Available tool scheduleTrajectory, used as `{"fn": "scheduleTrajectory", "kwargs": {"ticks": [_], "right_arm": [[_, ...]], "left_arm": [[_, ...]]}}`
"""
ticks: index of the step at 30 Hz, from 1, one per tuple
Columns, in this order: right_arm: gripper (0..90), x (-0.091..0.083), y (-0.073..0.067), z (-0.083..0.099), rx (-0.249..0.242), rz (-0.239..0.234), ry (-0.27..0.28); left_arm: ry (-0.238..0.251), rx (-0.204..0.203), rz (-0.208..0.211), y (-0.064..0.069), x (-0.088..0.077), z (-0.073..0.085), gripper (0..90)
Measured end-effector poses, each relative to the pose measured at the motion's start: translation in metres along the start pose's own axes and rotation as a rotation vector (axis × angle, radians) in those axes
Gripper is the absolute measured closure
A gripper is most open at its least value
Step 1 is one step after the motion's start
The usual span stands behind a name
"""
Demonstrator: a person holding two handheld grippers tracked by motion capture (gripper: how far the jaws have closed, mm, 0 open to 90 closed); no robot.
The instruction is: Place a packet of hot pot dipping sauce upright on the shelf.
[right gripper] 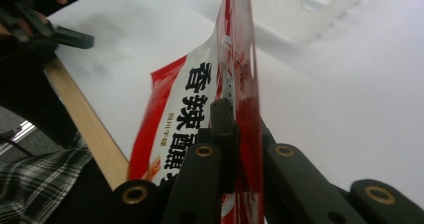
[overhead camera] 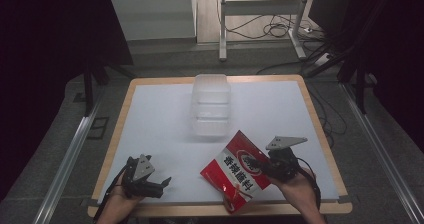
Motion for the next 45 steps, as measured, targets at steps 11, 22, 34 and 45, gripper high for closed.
{"fn": "scheduleTrajectory", "kwargs": {"ticks": [11, 22, 34, 45], "right_arm": [[87.8, -0.020, -0.012, -0.018, -0.035, 0.012, 0.025], [87.9, -0.042, -0.016, -0.039, -0.061, 0.024, 0.053], [87.8, -0.058, 0.004, -0.057, -0.031, 0.094, 0.094], [87.8, -0.064, 0.022, -0.072, -0.024, 0.127, 0.115]], "left_arm": [[-0.004, 0.009, 0.000, 0.000, 0.000, 0.000, 2.9], [-0.006, 0.010, 0.000, 0.000, 0.000, 0.000, 2.9], [-0.005, 0.009, 0.002, 0.000, 0.000, 0.000, 3.0], [-0.005, 0.010, 0.002, 0.001, 0.000, 0.000, 3.0]]}}
Point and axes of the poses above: each handheld gripper's, and its own axes: x roughly forward along the jaws, z roughly out of its underside, y roughly to its right, the point moved 5 cm from there along x, roughly forward along the jaws, and after that the axes turned 6 degrees about x, right-handed, at the moved point
